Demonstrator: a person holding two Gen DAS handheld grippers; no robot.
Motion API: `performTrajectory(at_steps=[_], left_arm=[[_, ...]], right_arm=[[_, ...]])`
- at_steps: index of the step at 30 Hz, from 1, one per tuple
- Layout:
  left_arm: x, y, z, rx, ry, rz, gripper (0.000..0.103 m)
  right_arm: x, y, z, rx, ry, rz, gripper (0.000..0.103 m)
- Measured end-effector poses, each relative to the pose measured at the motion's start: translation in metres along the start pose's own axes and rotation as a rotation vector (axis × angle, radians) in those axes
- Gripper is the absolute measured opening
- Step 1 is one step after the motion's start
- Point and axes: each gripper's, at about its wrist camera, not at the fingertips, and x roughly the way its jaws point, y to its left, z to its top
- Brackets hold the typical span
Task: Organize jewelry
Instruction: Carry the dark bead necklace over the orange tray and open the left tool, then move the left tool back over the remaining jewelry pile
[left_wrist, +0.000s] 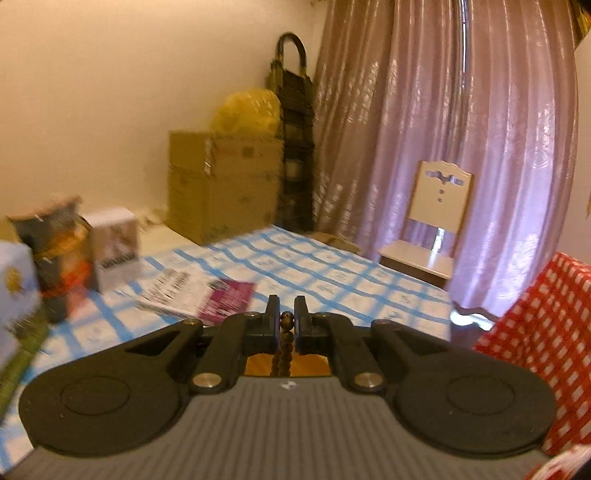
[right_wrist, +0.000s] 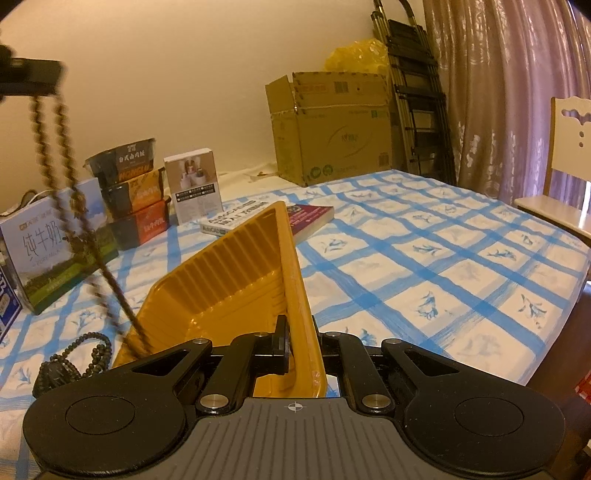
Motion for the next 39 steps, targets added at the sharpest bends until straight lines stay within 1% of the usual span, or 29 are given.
performTrajectory(at_steps=[4,7,10,15,17,18,21,22,26,29,30,31,33,35,39], left_arm=[[0.035,-0.012,-0.02,-0.049,0.065,-0.024,0.006],[0.053,-0.015,-0.039,-0.091,0.119,-0.037,0.006],[0.069,-0.017,-0.058,-0.128,0.17,-0.046,0.006],[0.085,-0.017,-0.08,-0.182,0.229,-0.054,0.006],[0.088,-0.015,-0.086,-0.206,0.235,-0.05,0.009],[0.089,-0.014,-0.088,-0.219,0.241,-0.054,0.016],[0.086,-0.014,-0.093,-0.262,0.239,-0.048,0.027],[0.084,-0.014,-0.095,-0.275,0.237,-0.043,0.029],[0.077,-0.017,-0.103,-0.308,0.236,-0.034,0.029],[0.067,-0.014,-0.106,-0.329,0.22,-0.019,0.029],[0.062,-0.013,-0.106,-0.331,0.209,-0.017,0.029],[0.054,-0.012,-0.107,-0.327,0.195,-0.009,0.032],[0.039,-0.009,-0.108,-0.304,0.174,0.014,0.037],[0.022,-0.003,-0.112,-0.283,0.165,0.052,0.037],[-0.012,0.021,-0.126,-0.296,0.183,0.143,0.038]], right_arm=[[0.0,-0.002,-0.001,0.012,0.003,0.002,0.007],[0.0,-0.004,-0.002,0.021,0.005,0.003,0.007],[0.0,-0.005,-0.003,0.027,0.008,0.001,0.007],[0.0,-0.005,-0.003,0.034,0.01,0.001,0.007],[0.0,-0.005,-0.004,0.035,0.01,0.0,0.007],[0.0,-0.006,-0.003,0.036,0.012,0.0,0.007],[0.0,-0.006,-0.004,0.04,0.012,-0.001,0.007],[-0.001,-0.006,-0.004,0.041,0.011,-0.002,0.007],[-0.001,-0.006,-0.004,0.039,0.011,-0.002,0.007],[0.0,-0.006,-0.004,0.042,0.014,-0.004,0.007],[-0.001,-0.006,-0.004,0.042,0.015,-0.004,0.007],[-0.001,-0.006,-0.004,0.042,0.015,-0.006,0.007],[-0.001,-0.006,-0.004,0.043,0.018,-0.008,0.007],[-0.001,-0.007,-0.005,0.042,0.017,-0.008,0.007],[-0.001,-0.007,-0.004,0.045,0.018,-0.009,0.007]])
